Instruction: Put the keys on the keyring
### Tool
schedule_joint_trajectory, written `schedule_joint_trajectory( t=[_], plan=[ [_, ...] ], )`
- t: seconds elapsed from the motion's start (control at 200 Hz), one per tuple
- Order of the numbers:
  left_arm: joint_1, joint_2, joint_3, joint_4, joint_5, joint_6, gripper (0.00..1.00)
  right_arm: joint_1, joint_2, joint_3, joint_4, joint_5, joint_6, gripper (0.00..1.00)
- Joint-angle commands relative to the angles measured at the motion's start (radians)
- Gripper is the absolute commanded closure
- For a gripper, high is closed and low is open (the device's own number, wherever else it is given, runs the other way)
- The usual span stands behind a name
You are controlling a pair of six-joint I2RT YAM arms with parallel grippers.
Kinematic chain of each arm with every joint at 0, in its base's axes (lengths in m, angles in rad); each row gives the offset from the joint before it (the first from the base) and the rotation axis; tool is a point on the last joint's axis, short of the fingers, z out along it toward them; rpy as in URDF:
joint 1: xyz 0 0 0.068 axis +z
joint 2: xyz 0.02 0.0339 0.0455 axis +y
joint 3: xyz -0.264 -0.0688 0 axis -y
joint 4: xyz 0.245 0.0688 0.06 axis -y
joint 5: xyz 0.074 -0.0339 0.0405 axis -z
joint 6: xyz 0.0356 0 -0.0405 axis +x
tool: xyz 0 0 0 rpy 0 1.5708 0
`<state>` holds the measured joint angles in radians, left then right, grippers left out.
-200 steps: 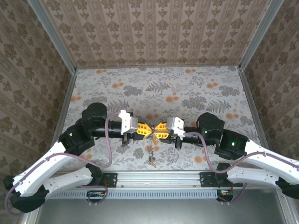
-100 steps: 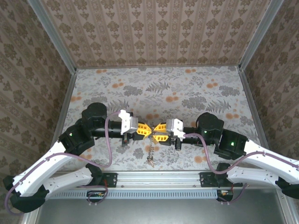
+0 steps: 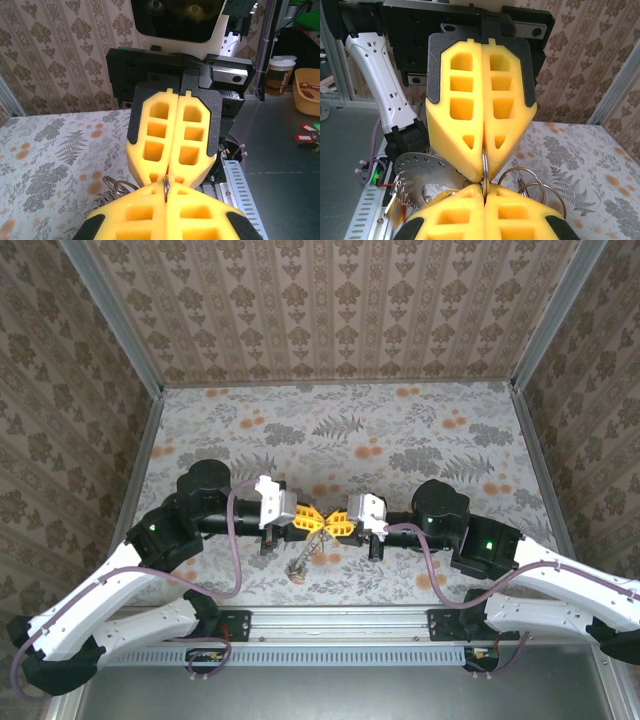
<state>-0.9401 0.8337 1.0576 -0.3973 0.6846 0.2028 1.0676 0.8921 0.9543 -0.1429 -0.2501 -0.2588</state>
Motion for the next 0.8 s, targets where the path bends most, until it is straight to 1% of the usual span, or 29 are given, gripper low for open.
schedule_joint_trajectory(
  t=[0.0, 0.02, 0.025, 0.05, 0.13, 0.27, 0.325, 0.39, 0.435, 0.485, 0.58, 0.62, 0.795],
  plan=[
    [0.002, -0.003, 0.033, -0.052, -0.031, 0.026, 1.00, -0.006, -0.017, 0.027, -0.016, 0.055, -0.013, 1.00],
    [0.003, 0.001, 0.044, -0.074, -0.035, 0.034, 1.00, -0.007, -0.018, 0.029, -0.022, 0.059, -0.017, 1.00],
    [0.002, 0.002, 0.047, -0.080, -0.051, 0.036, 1.00, -0.007, -0.019, 0.031, -0.024, 0.059, -0.017, 1.00],
    [0.000, 0.008, 0.060, -0.110, -0.081, 0.046, 0.98, -0.009, -0.022, 0.033, -0.031, 0.065, -0.020, 1.00],
    [-0.011, 0.028, 0.090, -0.179, -0.125, 0.070, 0.92, -0.016, -0.022, 0.042, -0.053, 0.071, -0.030, 1.00],
    [-0.031, 0.038, 0.108, -0.213, -0.174, 0.086, 0.83, -0.021, -0.001, 0.075, -0.104, 0.090, -0.056, 1.00],
    [-0.031, 0.033, 0.108, -0.209, -0.185, 0.086, 0.83, -0.022, 0.010, 0.088, -0.121, 0.094, -0.065, 1.00],
    [-0.034, 0.037, 0.104, -0.204, -0.193, 0.088, 0.95, -0.023, 0.020, 0.101, -0.140, 0.097, -0.073, 1.00],
    [-0.035, 0.042, 0.102, -0.201, -0.195, 0.089, 0.96, -0.023, 0.026, 0.109, -0.153, 0.095, -0.078, 1.00],
    [-0.034, 0.046, 0.102, -0.199, -0.194, 0.089, 0.96, -0.024, 0.035, 0.118, -0.168, 0.097, -0.079, 1.00],
    [-0.036, 0.052, 0.100, -0.197, -0.192, 0.089, 0.86, -0.024, 0.060, 0.138, -0.198, 0.106, -0.082, 1.00],
    [-0.035, 0.053, 0.100, -0.196, -0.192, 0.089, 0.83, -0.024, 0.068, 0.144, -0.210, 0.112, -0.080, 1.00],
    [-0.036, 0.060, 0.087, -0.187, -0.177, 0.087, 0.83, -0.026, 0.100, 0.168, -0.233, 0.117, -0.076, 1.00]
  ],
)
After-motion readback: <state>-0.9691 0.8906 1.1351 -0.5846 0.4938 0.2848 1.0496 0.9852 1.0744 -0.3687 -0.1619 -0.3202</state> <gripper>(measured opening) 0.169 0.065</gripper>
